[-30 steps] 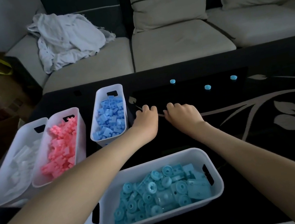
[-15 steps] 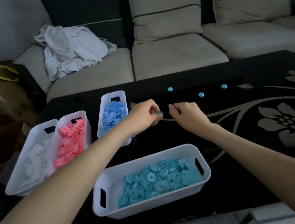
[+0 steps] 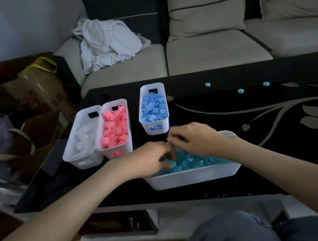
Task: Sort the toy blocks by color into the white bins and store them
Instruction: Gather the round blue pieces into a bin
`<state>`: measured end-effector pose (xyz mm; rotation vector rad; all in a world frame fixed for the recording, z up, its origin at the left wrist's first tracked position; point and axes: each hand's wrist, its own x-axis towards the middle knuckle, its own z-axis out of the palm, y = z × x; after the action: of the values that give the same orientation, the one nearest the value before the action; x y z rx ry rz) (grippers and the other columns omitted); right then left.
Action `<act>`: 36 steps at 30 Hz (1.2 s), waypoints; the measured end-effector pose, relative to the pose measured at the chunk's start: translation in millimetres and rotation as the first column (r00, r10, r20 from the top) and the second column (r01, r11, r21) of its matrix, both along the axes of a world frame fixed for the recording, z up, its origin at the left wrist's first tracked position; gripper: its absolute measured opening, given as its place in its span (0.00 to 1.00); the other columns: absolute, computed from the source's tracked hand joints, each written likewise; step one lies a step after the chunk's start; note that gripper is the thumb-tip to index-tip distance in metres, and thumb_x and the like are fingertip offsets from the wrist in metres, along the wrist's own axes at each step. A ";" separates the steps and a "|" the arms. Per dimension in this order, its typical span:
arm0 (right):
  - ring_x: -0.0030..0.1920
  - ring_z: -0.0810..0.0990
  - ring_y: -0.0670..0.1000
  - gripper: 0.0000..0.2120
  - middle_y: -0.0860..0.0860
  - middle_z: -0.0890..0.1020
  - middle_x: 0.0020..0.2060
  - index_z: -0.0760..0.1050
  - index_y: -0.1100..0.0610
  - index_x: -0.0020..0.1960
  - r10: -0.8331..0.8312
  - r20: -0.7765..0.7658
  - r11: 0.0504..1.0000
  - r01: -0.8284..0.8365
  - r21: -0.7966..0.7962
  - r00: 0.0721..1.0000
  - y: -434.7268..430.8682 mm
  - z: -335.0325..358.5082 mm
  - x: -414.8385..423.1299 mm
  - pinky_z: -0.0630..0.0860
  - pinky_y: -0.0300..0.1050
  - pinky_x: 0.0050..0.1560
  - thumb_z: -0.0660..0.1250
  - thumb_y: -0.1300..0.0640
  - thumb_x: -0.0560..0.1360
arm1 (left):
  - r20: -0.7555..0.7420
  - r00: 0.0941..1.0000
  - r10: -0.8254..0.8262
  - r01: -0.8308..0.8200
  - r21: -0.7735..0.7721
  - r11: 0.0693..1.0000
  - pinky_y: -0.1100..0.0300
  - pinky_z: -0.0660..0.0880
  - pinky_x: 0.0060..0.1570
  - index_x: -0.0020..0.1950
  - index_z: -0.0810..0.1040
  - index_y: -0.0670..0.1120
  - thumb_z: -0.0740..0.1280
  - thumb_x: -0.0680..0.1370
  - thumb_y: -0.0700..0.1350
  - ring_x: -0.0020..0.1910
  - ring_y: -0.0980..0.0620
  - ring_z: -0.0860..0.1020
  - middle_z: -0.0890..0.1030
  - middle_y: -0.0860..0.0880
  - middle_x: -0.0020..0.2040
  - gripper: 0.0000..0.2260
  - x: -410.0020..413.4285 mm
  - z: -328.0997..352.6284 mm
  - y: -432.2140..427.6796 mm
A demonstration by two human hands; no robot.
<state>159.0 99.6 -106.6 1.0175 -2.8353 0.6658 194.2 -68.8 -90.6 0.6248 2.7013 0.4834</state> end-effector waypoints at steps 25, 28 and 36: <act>0.38 0.80 0.42 0.07 0.44 0.80 0.37 0.78 0.54 0.49 0.037 0.171 0.992 -0.015 -0.128 0.985 49.4 20.4 -4.7 0.74 0.31 0.41 0.62 0.58 0.78 | -0.285 0.945 0.162 -0.102 0.213 0.972 0.65 0.71 0.35 0.50 0.77 0.49 0.61 0.80 0.46 0.34 0.59 0.75 0.79 0.55 0.36 0.06 -37.7 19.1 26.1; 0.42 0.80 0.43 0.06 0.46 0.81 0.42 0.78 0.53 0.52 -0.159 0.208 0.944 0.210 -0.255 0.965 85.3 17.9 -41.3 0.74 0.29 0.43 0.63 0.59 0.78 | -0.265 0.950 0.163 -0.100 0.235 0.967 0.64 0.73 0.40 0.54 0.76 0.48 0.61 0.80 0.47 0.37 0.58 0.76 0.78 0.56 0.38 0.07 -71.8 23.1 64.6; 0.74 0.51 0.62 0.45 0.60 0.50 0.75 0.42 0.50 0.77 -0.844 0.123 0.535 0.811 0.237 0.521 202.6 -43.7 -166.5 0.53 0.60 0.71 0.58 0.30 0.72 | -0.155 0.982 0.111 -0.126 -0.094 0.988 0.55 0.72 0.52 0.76 0.57 0.46 0.56 0.82 0.48 0.59 0.45 0.72 0.61 0.41 0.71 0.23 -191.5 -7.6 156.1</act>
<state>-7.5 302.2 -150.2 -0.5436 -3.0627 0.4455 2.6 87.3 -98.2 0.4919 2.8969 0.3351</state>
